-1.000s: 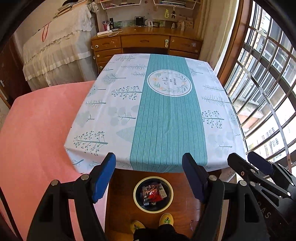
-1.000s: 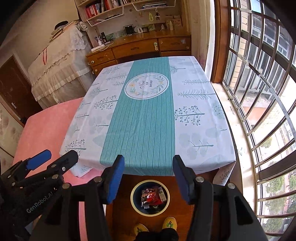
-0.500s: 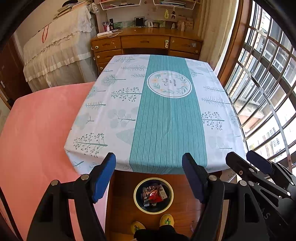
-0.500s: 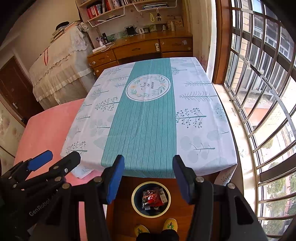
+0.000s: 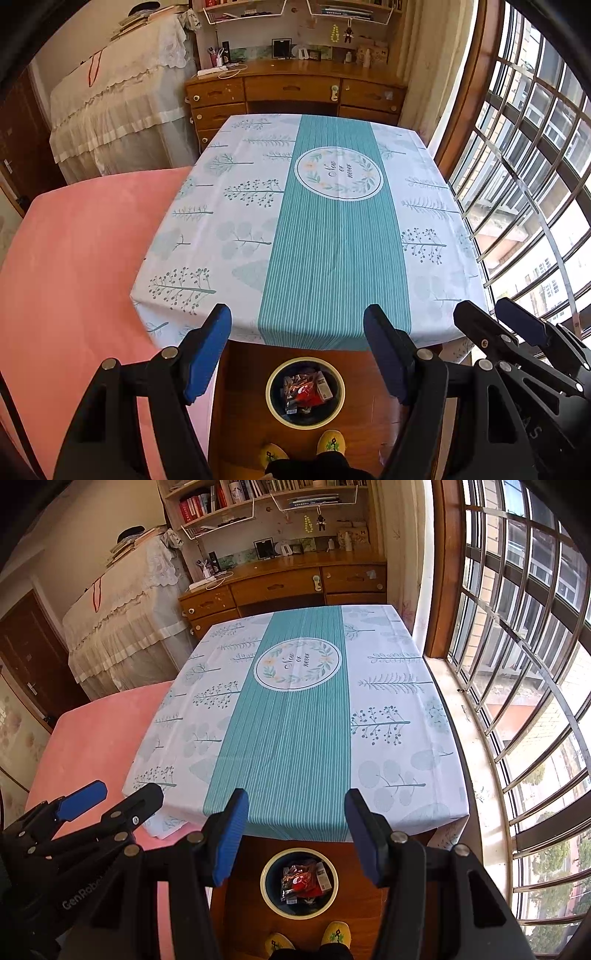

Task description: Collect trash

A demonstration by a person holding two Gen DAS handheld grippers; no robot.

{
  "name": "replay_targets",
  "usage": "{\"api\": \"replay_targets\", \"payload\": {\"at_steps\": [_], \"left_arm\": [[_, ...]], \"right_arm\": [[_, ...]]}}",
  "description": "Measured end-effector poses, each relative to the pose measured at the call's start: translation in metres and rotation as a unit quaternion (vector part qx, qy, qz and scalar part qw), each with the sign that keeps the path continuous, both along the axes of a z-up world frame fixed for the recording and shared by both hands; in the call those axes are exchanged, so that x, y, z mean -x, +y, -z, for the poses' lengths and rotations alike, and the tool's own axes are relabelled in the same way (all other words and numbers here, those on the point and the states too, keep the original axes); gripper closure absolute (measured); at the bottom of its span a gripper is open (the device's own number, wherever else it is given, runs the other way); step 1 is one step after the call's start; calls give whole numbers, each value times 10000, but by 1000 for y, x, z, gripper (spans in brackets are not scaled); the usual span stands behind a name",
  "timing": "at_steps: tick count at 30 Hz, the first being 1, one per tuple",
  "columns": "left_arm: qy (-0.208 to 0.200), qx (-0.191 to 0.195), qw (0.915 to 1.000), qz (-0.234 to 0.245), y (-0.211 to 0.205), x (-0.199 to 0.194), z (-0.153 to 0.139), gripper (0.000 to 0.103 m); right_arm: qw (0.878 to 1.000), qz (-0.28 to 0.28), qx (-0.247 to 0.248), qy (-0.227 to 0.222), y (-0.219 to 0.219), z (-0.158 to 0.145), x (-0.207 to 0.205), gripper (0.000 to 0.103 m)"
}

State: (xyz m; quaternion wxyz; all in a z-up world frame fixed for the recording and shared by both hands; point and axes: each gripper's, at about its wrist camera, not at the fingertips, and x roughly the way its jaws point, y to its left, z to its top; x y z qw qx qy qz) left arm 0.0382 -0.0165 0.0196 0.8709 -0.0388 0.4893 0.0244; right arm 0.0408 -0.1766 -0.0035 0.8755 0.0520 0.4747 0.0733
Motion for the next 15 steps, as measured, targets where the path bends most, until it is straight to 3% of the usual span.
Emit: {"api": "replay_targets", "payload": {"at_steps": [15], "left_arm": [[-89, -3, 10000, -4, -1, 8, -4, 31]], "right_arm": [[10000, -17, 4, -57, -3, -4, 5, 48]]}}
